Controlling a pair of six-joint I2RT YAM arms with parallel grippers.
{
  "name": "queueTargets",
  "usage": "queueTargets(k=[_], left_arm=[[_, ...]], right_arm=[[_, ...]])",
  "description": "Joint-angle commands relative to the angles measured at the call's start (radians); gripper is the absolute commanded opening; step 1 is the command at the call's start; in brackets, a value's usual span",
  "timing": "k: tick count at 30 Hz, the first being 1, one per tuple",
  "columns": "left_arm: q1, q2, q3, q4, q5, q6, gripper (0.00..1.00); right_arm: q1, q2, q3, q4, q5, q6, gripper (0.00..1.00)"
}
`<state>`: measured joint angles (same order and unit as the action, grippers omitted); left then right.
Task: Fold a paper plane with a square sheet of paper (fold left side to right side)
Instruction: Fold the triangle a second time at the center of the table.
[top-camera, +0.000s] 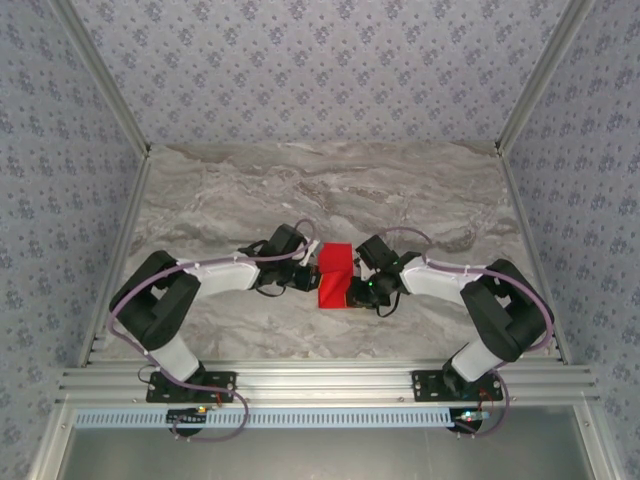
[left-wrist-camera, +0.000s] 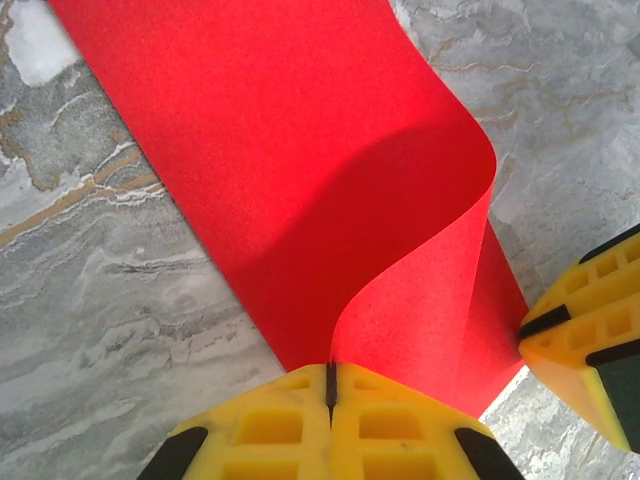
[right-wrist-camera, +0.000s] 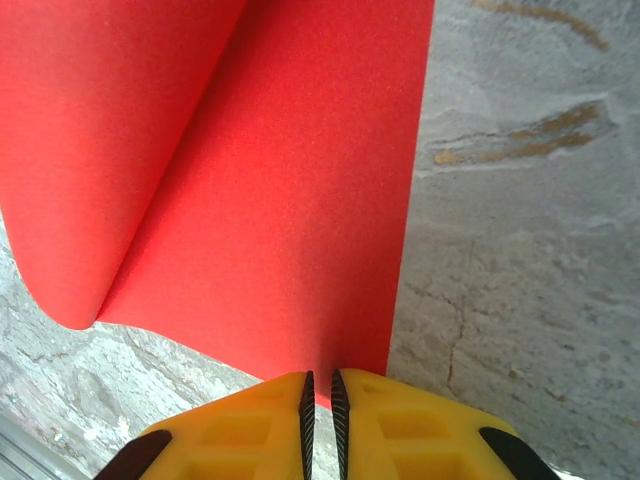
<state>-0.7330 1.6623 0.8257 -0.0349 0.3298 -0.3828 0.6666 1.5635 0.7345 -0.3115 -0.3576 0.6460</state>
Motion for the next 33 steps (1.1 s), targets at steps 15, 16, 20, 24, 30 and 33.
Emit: queueTargets(k=[15, 16, 20, 24, 30, 33], left_arm=[[0.024, 0.062, 0.038, 0.009, 0.020, 0.022, 0.00], [0.024, 0.063, 0.041, 0.009, 0.021, 0.022, 0.00], [0.024, 0.067, 0.044, 0.013, 0.024, 0.025, 0.00], [0.024, 0.077, 0.047, 0.012, 0.028, 0.025, 0.00], [0.023, 0.086, 0.047, 0.012, 0.034, 0.025, 0.00], [0.024, 0.094, 0.047, 0.012, 0.038, 0.025, 0.00]], right_arm=[[0.018, 0.039, 0.012, -0.078, 0.045, -0.046, 0.15], [0.018, 0.040, 0.013, -0.080, 0.046, -0.047, 0.16], [0.019, 0.043, 0.016, -0.084, 0.049, -0.049, 0.15], [0.020, 0.045, 0.017, -0.084, 0.049, -0.049, 0.15], [0.020, 0.046, 0.018, -0.083, 0.046, -0.051, 0.16], [0.020, 0.043, 0.019, -0.077, 0.039, -0.053, 0.16]])
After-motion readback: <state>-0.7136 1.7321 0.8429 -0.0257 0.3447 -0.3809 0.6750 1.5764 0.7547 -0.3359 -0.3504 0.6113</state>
